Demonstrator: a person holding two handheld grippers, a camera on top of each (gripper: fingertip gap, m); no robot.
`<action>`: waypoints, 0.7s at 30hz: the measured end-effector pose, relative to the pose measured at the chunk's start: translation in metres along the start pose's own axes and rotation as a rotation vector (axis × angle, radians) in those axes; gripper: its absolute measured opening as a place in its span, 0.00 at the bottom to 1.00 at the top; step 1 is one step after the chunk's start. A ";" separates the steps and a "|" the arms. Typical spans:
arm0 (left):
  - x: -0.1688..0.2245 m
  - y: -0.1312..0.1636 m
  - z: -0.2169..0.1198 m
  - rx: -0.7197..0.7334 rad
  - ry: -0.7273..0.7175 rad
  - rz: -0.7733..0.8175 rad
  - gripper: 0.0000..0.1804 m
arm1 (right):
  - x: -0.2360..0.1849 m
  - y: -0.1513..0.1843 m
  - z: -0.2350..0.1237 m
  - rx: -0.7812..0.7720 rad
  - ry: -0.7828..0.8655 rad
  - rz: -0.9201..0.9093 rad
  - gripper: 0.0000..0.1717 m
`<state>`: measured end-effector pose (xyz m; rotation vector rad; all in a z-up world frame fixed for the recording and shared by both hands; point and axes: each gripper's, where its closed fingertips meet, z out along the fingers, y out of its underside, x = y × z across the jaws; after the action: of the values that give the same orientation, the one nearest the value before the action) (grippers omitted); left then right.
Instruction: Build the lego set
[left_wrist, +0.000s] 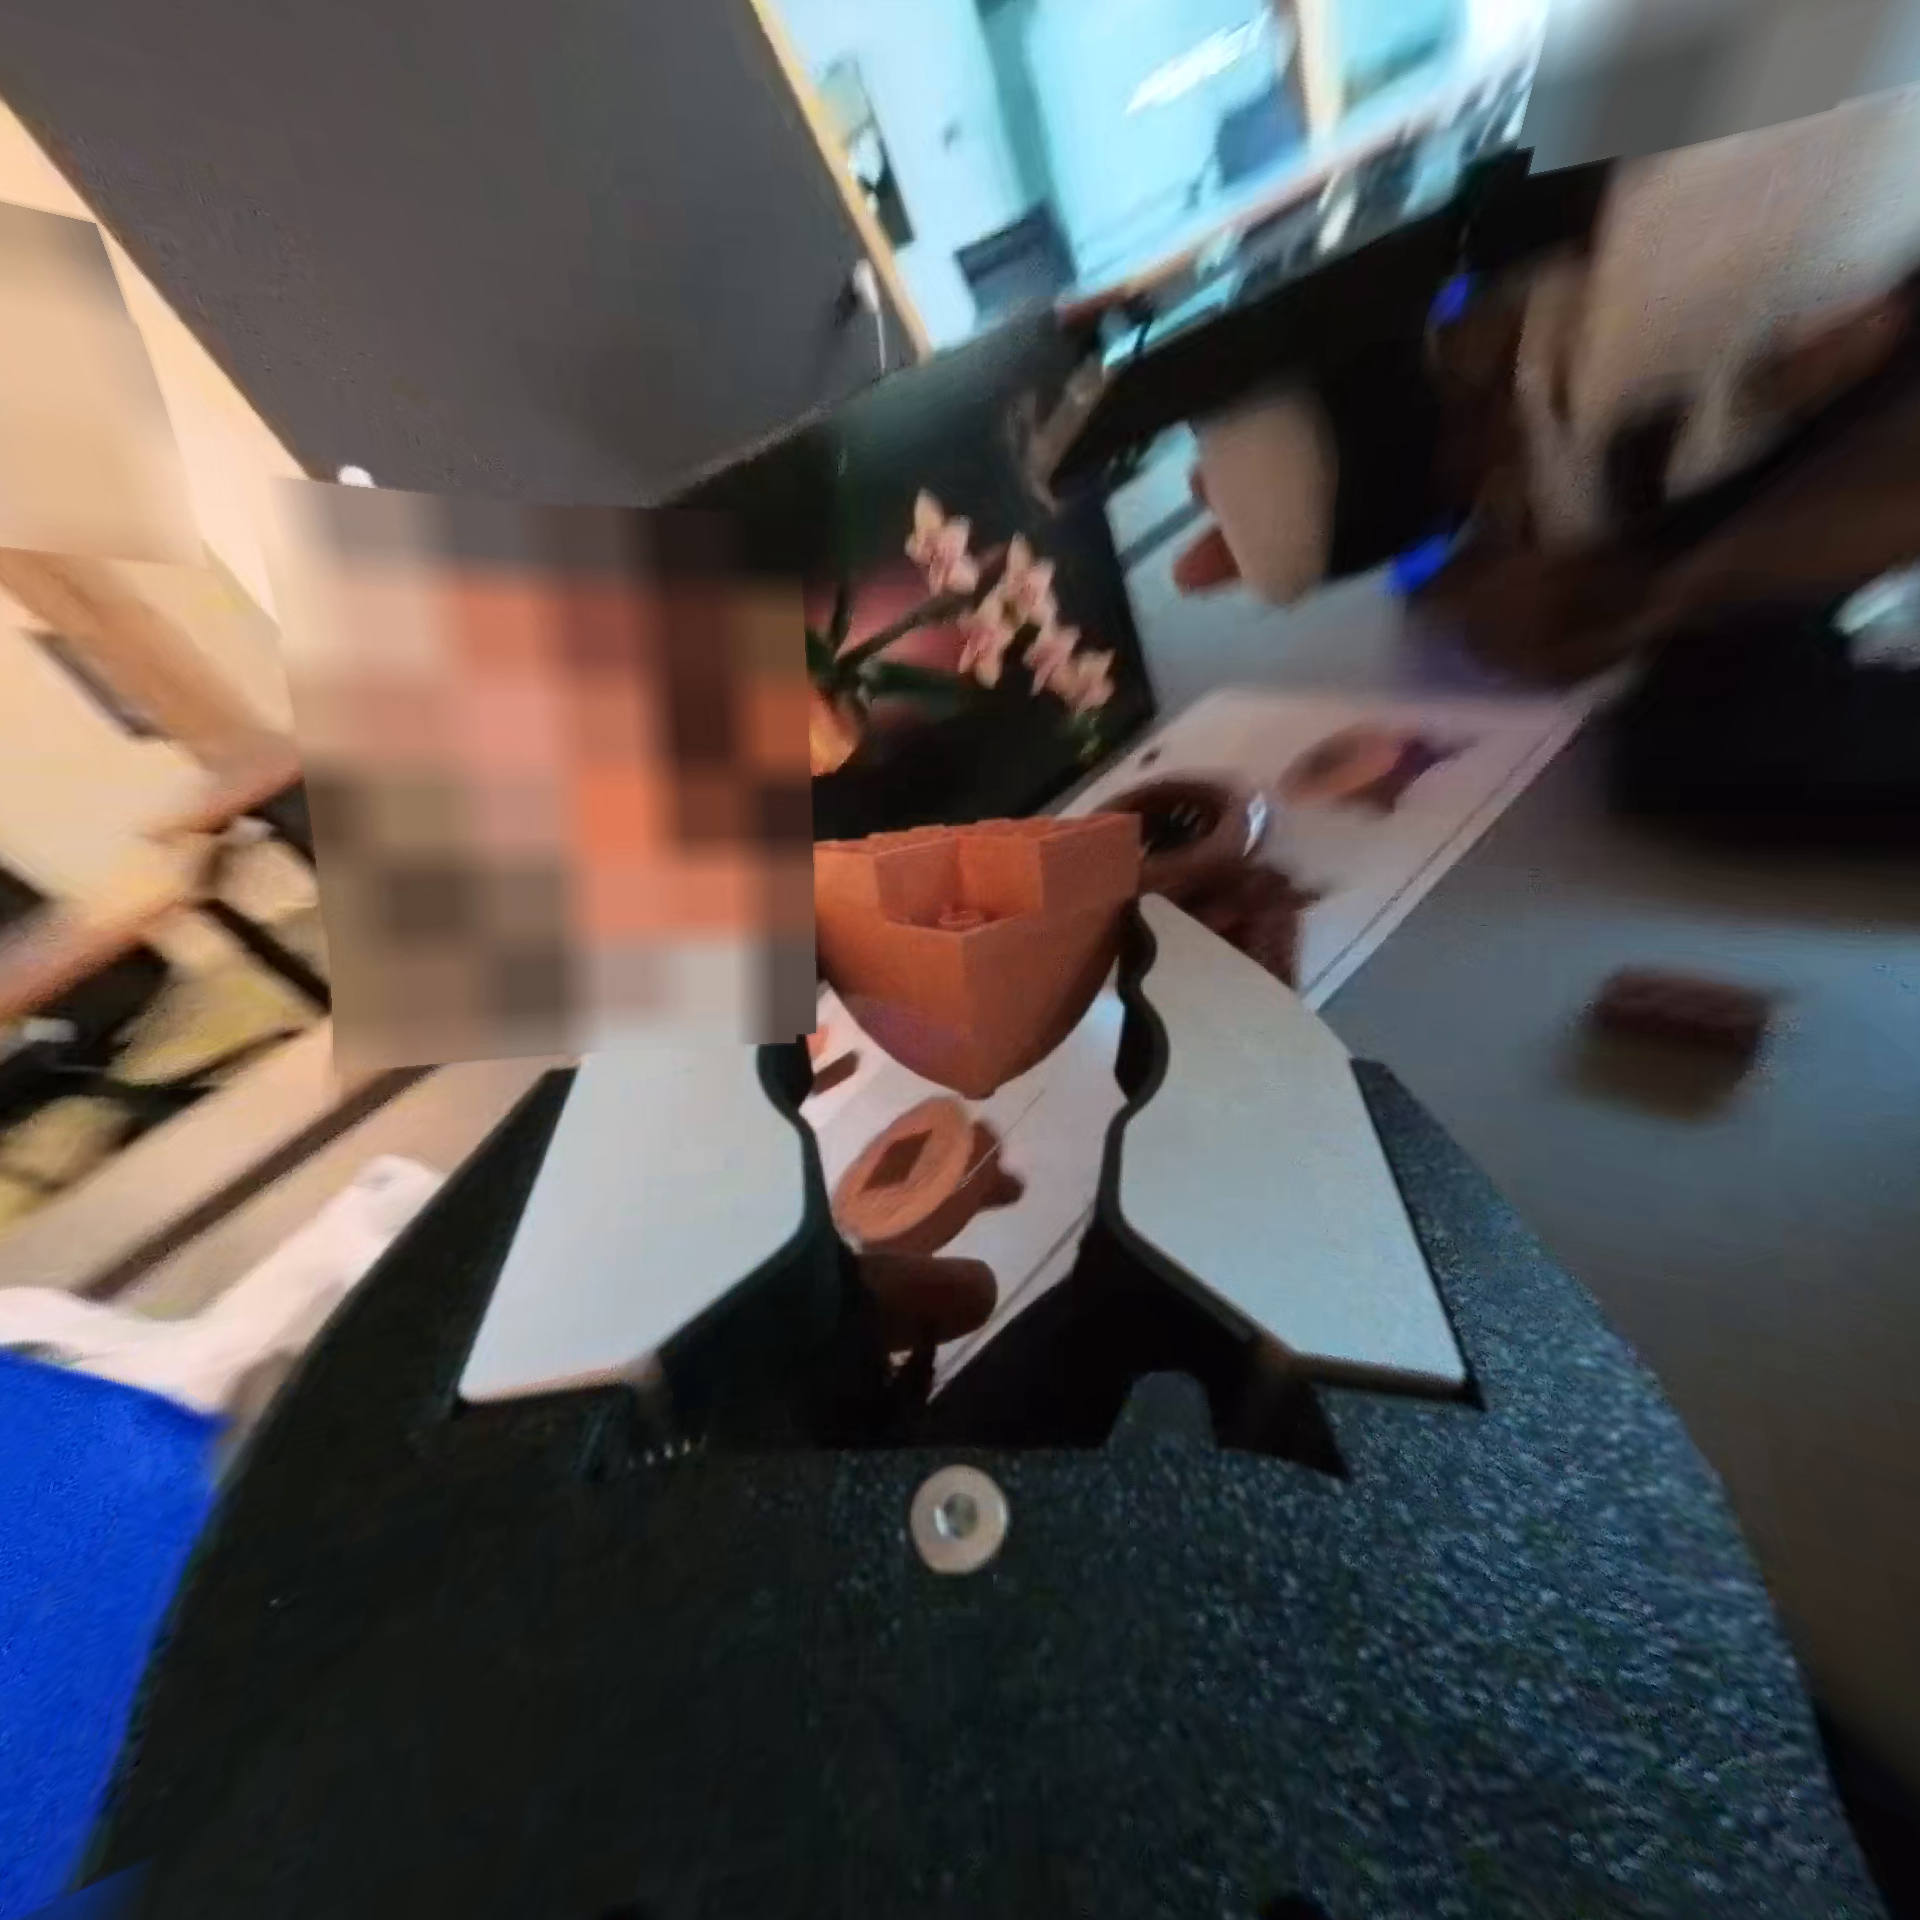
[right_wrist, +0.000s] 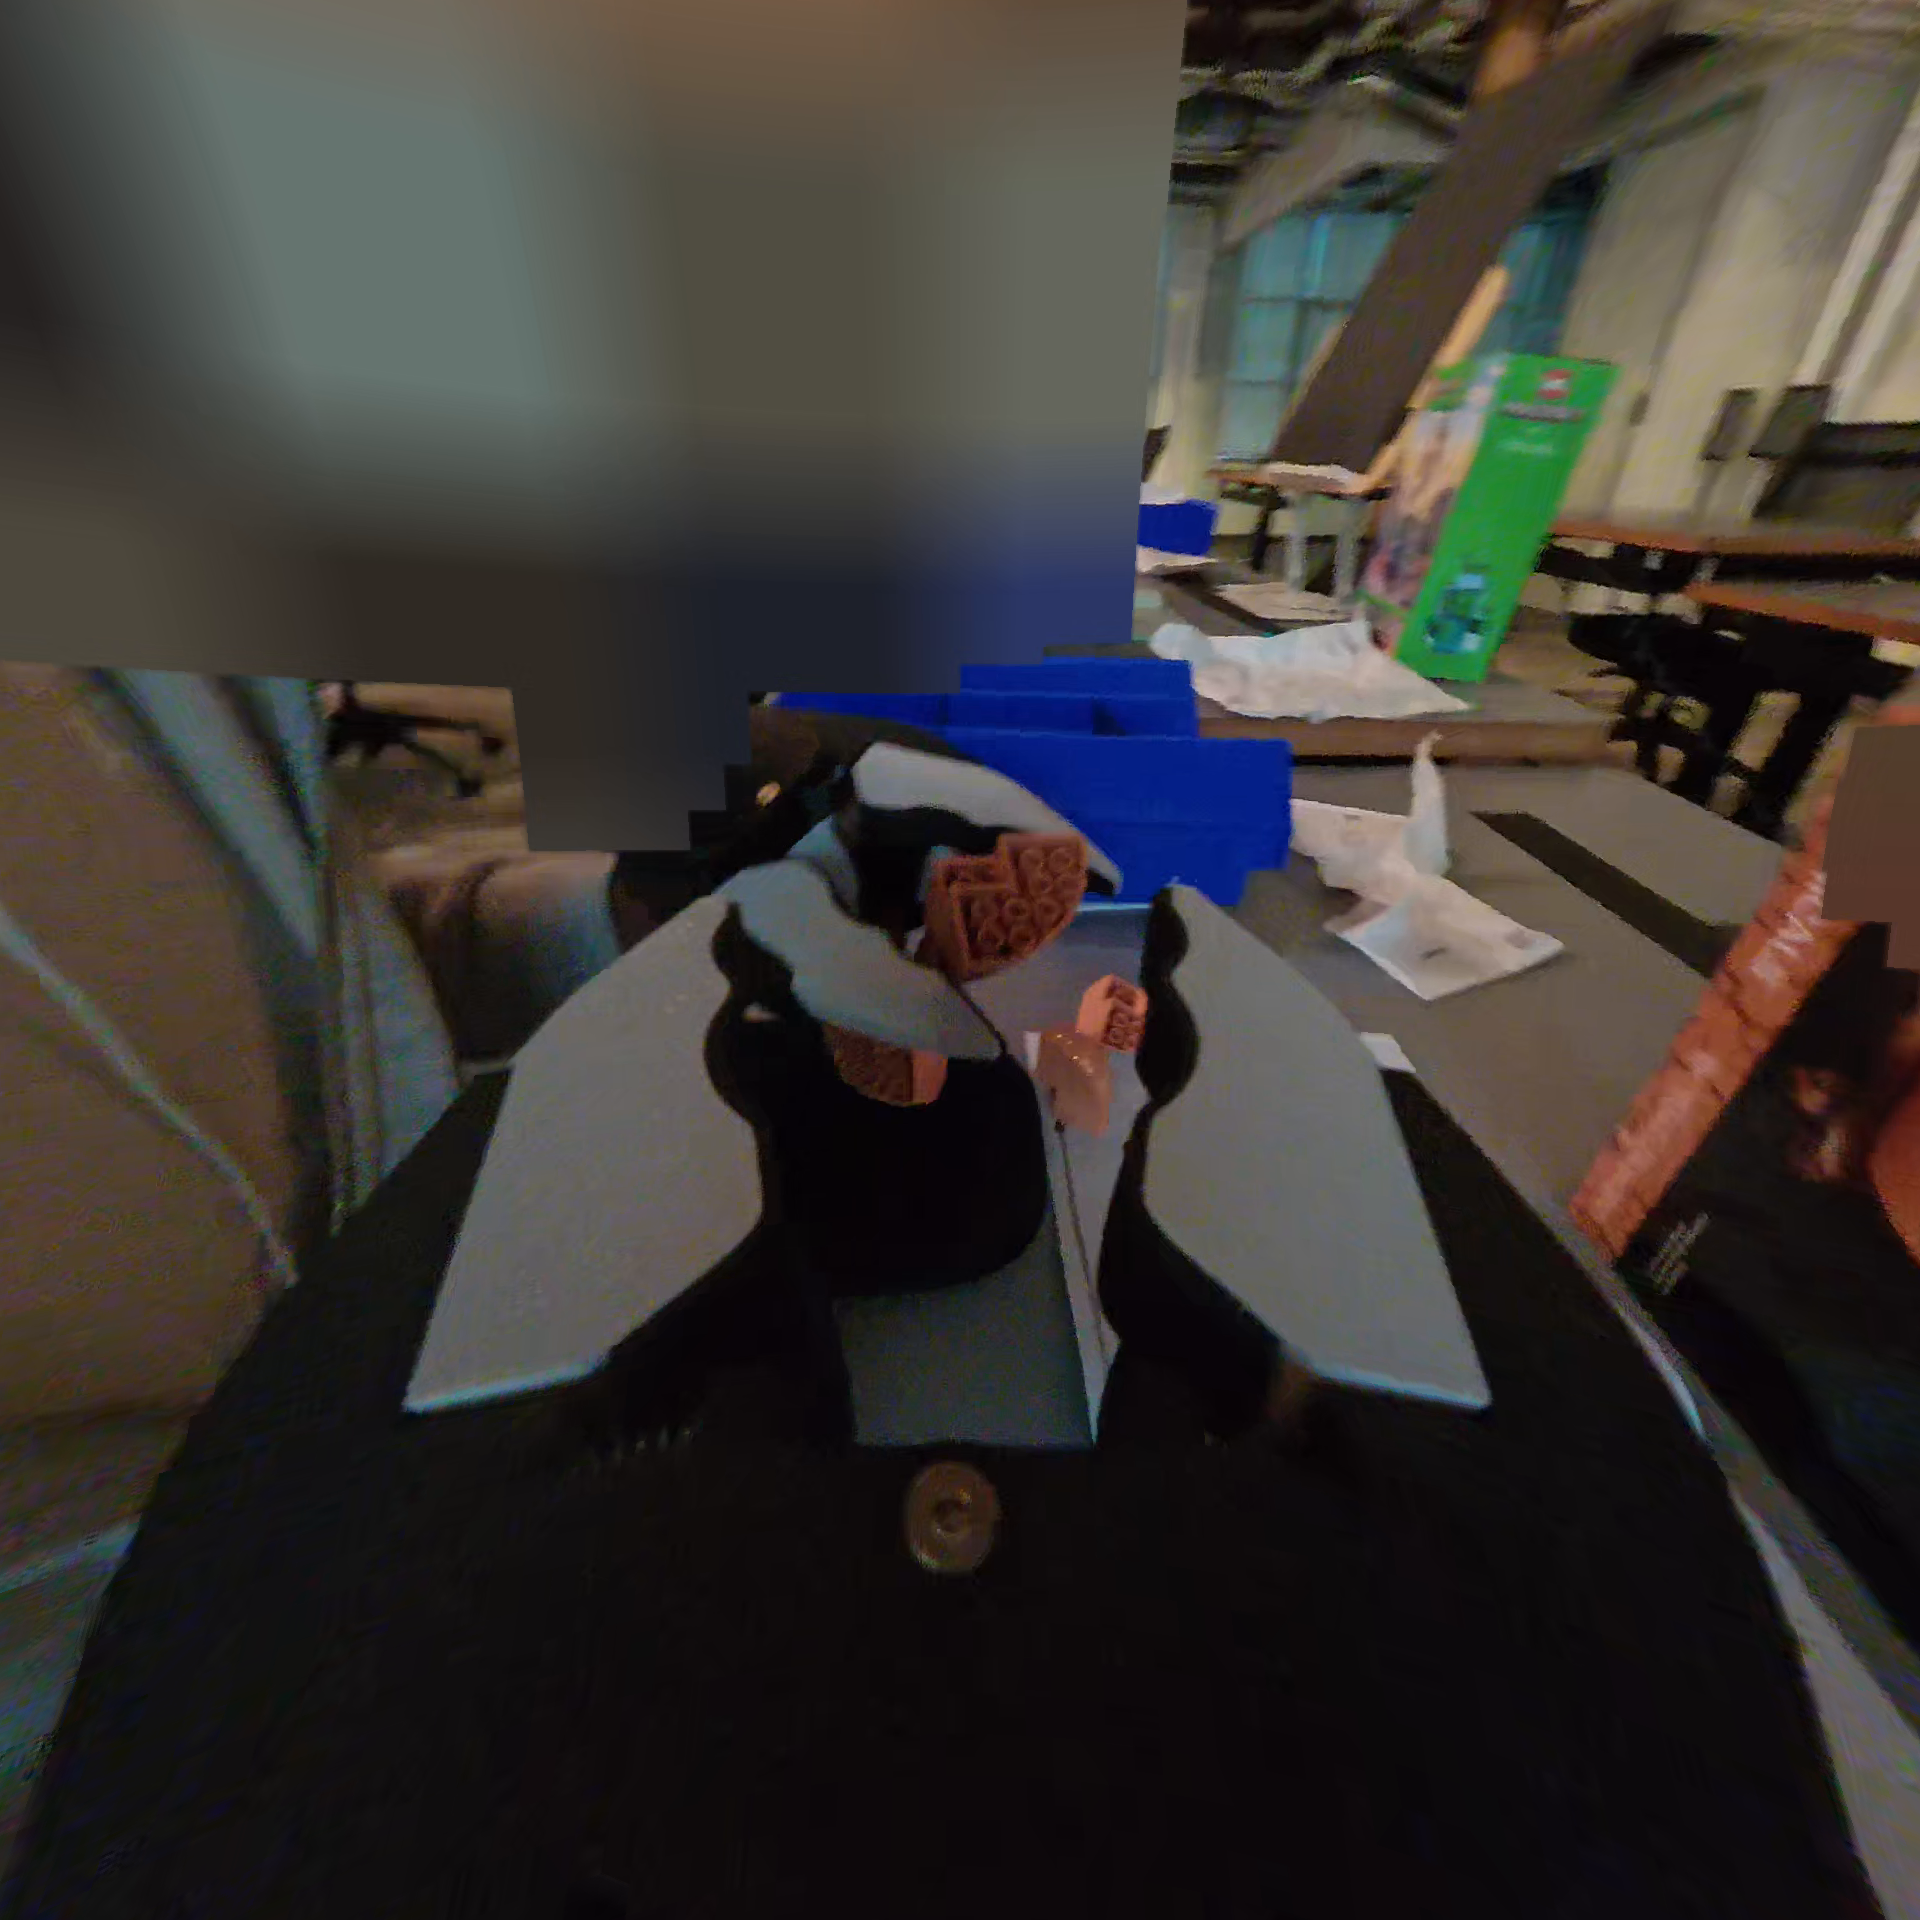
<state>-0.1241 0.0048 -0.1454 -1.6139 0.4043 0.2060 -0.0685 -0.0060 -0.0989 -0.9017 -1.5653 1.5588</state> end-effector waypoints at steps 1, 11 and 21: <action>-0.001 -0.006 -0.002 0.013 0.020 -0.025 0.32 | -0.003 -0.001 0.000 -0.028 -0.027 -0.028 0.36; 0.014 -0.028 0.001 -0.018 -0.050 0.239 0.32 | -0.003 0.022 0.043 -0.267 0.041 0.257 0.31; 0.058 -0.029 -0.019 -0.001 0.330 -0.131 0.43 | -0.030 0.017 0.008 -0.318 -0.255 -0.111 0.21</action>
<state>-0.0615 -0.0205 -0.1384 -1.6719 0.5479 -0.1622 -0.0614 -0.0365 -0.1161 -0.7876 -2.0517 1.4119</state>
